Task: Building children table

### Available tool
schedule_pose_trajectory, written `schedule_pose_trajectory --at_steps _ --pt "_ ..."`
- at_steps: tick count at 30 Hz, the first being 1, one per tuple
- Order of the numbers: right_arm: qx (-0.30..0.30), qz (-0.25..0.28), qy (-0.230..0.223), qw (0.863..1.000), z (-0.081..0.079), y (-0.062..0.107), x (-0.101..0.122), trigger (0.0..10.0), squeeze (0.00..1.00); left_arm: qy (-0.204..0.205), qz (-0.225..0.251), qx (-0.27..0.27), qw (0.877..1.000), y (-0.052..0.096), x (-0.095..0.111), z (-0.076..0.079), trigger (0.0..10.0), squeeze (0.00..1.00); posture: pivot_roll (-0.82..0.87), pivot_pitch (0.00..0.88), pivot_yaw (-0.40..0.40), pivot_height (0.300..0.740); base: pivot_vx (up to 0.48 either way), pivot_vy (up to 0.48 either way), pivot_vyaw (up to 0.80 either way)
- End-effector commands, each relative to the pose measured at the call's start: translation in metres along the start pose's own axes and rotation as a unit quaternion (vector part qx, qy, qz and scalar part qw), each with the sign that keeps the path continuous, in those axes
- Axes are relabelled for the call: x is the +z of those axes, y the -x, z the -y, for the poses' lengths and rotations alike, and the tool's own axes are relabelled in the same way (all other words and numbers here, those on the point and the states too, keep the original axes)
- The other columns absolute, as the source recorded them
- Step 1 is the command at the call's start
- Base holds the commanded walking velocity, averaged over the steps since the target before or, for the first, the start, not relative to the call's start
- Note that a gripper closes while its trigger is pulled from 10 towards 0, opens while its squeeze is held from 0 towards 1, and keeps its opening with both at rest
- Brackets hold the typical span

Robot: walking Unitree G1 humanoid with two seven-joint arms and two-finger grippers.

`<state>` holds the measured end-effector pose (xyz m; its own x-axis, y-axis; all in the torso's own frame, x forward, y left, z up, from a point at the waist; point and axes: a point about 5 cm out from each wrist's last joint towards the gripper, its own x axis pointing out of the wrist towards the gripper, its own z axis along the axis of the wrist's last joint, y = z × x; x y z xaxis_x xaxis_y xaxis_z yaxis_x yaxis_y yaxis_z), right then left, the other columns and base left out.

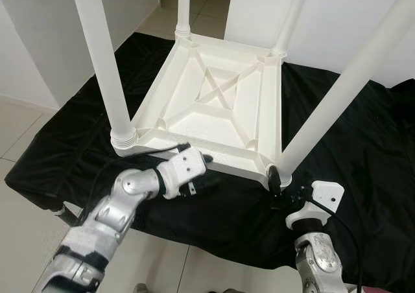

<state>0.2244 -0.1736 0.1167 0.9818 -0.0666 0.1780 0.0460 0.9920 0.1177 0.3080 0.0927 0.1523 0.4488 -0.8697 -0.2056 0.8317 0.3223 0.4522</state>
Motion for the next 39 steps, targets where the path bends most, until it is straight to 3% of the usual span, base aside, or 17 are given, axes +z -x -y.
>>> schedule_pose_trajectory --at_steps 1,12,22,29,36,39 --pt "-0.015 0.002 0.001 1.000 0.008 0.004 0.001 10.0 0.00 -0.004 -0.004 0.039 0.999 0.001 -0.003 -0.007 10.0 0.07 -0.02 0.092 -0.056 0.740 0.000 0.000 0.00" --pt "-0.012 -0.005 0.001 1.000 0.006 0.009 -0.002 10.0 0.00 -0.008 -0.031 0.039 0.999 -0.004 -0.016 -0.016 10.0 0.07 -0.03 0.086 -0.046 0.740 0.000 0.000 0.00" --pt "-0.002 -0.004 0.005 1.000 0.004 0.007 -0.005 10.0 0.00 -0.008 -0.112 0.042 0.993 -0.004 -0.046 -0.025 10.0 0.05 -0.03 0.065 -0.039 0.740 0.000 0.000 0.00" --pt "0.050 -0.003 0.003 0.999 -0.004 0.017 -0.006 10.0 0.00 -0.009 -0.146 0.055 0.988 -0.003 -0.054 -0.032 10.0 0.05 -0.03 0.067 -0.031 0.740 0.000 0.000 0.00" --pt "0.039 -0.011 0.013 0.999 0.000 0.021 -0.008 10.0 0.00 -0.017 -0.186 0.070 0.980 -0.002 -0.059 -0.041 10.0 0.06 -0.04 0.085 -0.021 0.740 0.000 0.000 0.00" --pt "0.035 -0.010 0.014 0.999 0.001 0.021 -0.008 10.0 0.00 -0.001 -0.177 0.065 0.982 -0.002 -0.057 -0.043 10.0 0.06 -0.04 0.089 -0.018 0.740 0.000 0.000 0.00"
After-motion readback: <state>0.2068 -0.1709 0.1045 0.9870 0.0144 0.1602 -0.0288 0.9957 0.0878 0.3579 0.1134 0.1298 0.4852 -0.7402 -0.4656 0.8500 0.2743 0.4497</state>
